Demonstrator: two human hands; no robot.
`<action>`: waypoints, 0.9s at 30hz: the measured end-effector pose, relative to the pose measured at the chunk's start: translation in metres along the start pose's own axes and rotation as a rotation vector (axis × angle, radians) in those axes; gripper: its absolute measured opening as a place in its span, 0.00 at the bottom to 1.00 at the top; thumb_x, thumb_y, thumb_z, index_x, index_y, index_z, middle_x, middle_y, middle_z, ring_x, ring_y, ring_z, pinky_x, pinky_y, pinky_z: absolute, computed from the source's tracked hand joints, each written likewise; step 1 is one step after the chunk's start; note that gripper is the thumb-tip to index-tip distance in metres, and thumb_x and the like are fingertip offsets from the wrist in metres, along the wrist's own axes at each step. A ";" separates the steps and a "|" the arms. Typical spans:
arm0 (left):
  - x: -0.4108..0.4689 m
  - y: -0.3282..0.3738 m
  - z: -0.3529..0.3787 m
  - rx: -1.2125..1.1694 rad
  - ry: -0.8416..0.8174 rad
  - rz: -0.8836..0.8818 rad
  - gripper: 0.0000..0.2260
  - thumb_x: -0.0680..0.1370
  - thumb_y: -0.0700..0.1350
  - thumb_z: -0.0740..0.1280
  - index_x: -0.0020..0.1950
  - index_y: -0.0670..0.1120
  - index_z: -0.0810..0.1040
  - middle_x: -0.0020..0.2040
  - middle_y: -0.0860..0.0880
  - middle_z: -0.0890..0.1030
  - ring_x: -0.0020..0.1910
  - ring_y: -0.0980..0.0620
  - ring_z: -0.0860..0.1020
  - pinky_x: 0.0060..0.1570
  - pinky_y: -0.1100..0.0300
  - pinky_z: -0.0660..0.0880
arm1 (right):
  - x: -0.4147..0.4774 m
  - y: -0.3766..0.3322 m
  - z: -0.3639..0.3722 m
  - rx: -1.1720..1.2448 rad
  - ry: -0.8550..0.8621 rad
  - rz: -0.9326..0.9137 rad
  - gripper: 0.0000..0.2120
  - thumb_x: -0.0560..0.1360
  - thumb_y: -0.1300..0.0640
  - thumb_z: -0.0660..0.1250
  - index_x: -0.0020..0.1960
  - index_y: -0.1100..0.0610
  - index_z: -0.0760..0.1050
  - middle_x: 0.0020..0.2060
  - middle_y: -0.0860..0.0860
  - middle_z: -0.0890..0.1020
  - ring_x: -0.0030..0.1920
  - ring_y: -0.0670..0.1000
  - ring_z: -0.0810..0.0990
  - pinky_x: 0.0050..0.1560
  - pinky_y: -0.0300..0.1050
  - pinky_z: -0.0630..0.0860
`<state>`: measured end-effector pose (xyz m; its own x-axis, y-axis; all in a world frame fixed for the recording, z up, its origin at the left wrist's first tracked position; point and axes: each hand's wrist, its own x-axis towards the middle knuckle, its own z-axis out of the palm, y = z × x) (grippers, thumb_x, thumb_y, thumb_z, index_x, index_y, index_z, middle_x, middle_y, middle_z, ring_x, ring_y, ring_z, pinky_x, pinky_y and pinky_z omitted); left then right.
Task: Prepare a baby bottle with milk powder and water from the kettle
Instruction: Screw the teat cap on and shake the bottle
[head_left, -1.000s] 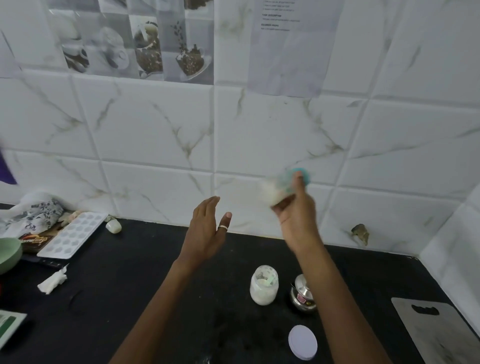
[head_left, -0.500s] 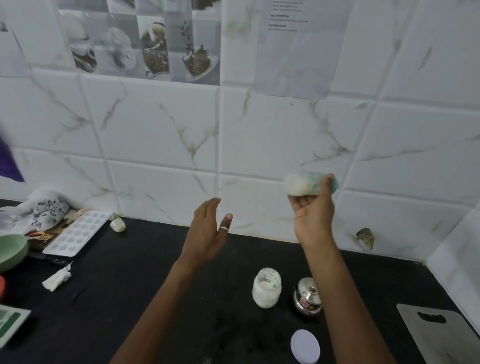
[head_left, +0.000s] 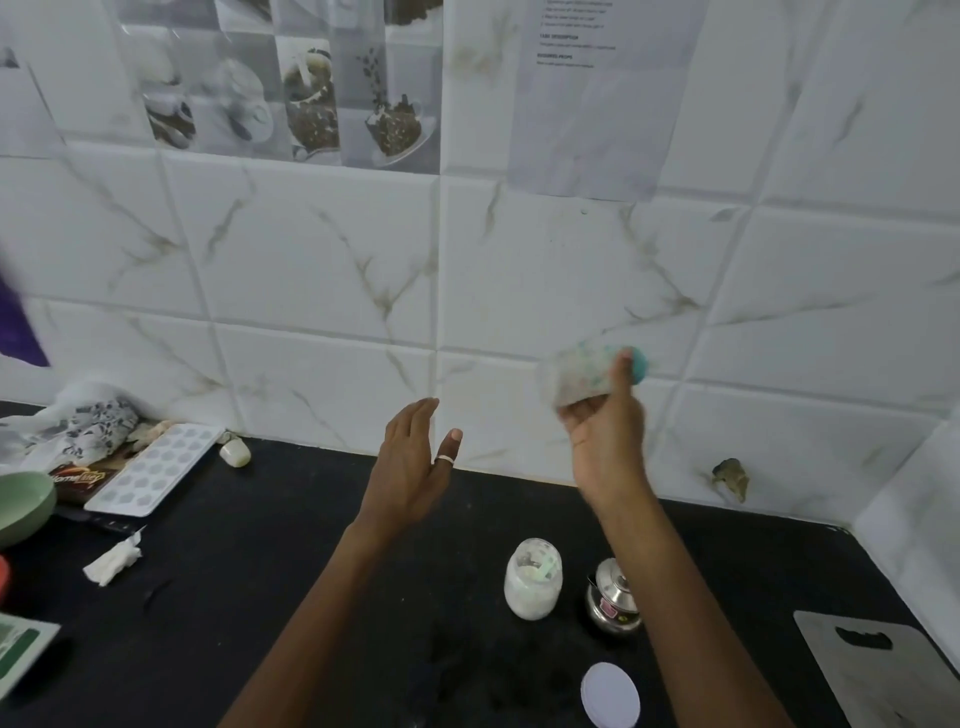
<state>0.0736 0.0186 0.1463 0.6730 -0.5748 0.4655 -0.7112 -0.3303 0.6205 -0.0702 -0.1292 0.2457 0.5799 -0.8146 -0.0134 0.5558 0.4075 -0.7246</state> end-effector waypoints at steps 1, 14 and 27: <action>0.001 0.000 0.000 -0.002 -0.008 0.003 0.26 0.83 0.54 0.60 0.77 0.44 0.63 0.77 0.48 0.66 0.77 0.49 0.60 0.74 0.50 0.64 | -0.008 0.009 0.001 -0.169 -0.057 0.038 0.22 0.79 0.41 0.64 0.62 0.58 0.77 0.54 0.56 0.87 0.53 0.52 0.87 0.50 0.48 0.83; 0.002 0.003 0.000 -0.001 -0.010 0.030 0.25 0.83 0.52 0.61 0.77 0.43 0.63 0.76 0.46 0.66 0.76 0.47 0.61 0.73 0.48 0.65 | -0.020 0.024 0.000 -0.343 -0.166 0.100 0.29 0.75 0.39 0.66 0.66 0.59 0.76 0.58 0.57 0.85 0.57 0.55 0.86 0.52 0.51 0.83; 0.000 0.007 -0.001 -0.001 -0.011 0.044 0.24 0.83 0.49 0.62 0.77 0.42 0.63 0.76 0.45 0.66 0.76 0.46 0.62 0.73 0.48 0.65 | -0.026 0.026 -0.002 -0.448 -0.251 0.119 0.29 0.75 0.39 0.66 0.66 0.59 0.76 0.57 0.57 0.85 0.57 0.55 0.86 0.55 0.54 0.82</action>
<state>0.0692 0.0171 0.1513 0.6389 -0.5971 0.4850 -0.7397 -0.3036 0.6006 -0.0722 -0.0988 0.2259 0.7787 -0.6273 0.0117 0.1998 0.2303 -0.9524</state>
